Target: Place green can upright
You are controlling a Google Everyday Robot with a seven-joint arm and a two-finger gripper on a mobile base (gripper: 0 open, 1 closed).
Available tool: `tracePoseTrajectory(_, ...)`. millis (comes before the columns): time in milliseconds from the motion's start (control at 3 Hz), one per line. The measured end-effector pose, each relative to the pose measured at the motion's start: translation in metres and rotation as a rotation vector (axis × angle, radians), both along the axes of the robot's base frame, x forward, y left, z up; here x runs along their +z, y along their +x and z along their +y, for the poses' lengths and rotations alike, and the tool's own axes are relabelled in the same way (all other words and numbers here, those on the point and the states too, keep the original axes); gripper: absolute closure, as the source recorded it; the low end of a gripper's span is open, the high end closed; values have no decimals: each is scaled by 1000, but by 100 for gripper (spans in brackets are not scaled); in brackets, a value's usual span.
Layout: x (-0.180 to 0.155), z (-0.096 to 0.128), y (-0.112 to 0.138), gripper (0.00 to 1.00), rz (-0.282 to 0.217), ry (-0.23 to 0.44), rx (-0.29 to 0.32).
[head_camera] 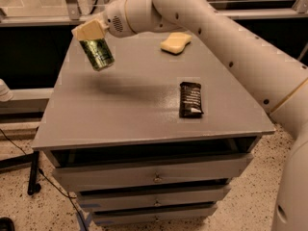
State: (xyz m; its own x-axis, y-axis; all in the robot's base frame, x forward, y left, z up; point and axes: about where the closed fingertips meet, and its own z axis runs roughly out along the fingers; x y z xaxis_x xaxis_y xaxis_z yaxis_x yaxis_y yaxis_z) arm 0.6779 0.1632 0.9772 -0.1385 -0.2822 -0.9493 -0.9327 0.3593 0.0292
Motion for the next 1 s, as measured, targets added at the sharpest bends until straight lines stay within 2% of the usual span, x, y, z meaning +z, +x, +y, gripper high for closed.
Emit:
tracePoseTrajectory(667,13,0,-8,100,-205,186,33)
tracePoseTrajectory(1000,8,2,-15,100,-275,231,54)
